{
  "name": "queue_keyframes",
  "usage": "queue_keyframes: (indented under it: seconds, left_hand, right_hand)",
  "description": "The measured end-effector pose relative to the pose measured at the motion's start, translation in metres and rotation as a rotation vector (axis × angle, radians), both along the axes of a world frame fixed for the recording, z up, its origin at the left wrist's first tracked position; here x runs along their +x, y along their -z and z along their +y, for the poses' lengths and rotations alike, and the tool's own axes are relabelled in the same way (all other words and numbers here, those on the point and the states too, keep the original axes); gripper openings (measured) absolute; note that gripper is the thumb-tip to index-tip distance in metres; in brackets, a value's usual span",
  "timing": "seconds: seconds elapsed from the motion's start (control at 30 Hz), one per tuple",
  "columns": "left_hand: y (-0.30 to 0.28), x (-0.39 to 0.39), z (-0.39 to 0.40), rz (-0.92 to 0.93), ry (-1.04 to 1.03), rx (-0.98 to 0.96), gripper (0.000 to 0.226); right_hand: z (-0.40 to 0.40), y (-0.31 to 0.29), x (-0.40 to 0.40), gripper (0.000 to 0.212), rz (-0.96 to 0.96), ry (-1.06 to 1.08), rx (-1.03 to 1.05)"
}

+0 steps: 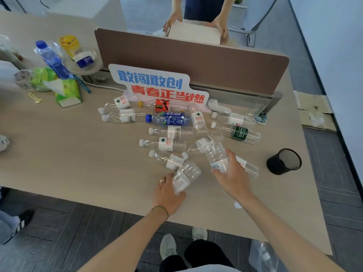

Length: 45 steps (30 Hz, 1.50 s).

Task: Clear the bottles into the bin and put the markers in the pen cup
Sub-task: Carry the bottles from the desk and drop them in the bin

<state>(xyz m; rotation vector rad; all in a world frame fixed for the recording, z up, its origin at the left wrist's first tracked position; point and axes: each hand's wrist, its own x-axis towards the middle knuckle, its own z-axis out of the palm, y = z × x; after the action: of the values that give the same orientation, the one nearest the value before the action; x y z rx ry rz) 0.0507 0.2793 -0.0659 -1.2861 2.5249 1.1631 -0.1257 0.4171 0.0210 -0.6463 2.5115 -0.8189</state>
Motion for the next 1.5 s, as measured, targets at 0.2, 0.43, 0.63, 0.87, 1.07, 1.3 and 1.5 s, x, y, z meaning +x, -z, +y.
queue_keyframes:
  seconds: [0.2,0.43,0.63,0.87,1.07,1.3,1.5]
  left_hand:
    - [-0.025,-0.022,0.019,0.192,-0.132,0.174,0.053]
    - [-0.055,-0.067,0.085,0.319,-0.075,0.294,0.049]
    - [-0.075,-0.115,0.163,0.368,0.001,0.393,0.039]
    - [-0.073,-0.167,0.285,0.250,0.161,0.386,0.039]
    - [-0.067,-0.206,0.390,0.158,0.253,0.358,0.039]
    - [-0.051,-0.225,0.450,0.069,0.294,0.332,0.041]
    - [-0.046,-0.241,0.479,-0.030,0.366,0.314,0.042]
  right_hand:
    - [0.030,-0.013,0.005,0.081,0.019,0.163,-0.058]
    - [0.108,-0.032,0.000,0.059,0.116,0.370,-0.173]
    - [0.202,-0.036,-0.017,0.053,0.135,0.526,-0.225]
    - [0.350,-0.030,-0.040,0.062,0.075,0.725,-0.250]
    - [0.464,-0.005,-0.061,0.055,-0.019,0.811,-0.113]
    - [0.536,0.041,-0.083,0.085,-0.235,0.781,0.077]
    - [0.568,0.058,-0.103,0.076,-0.271,0.874,0.051]
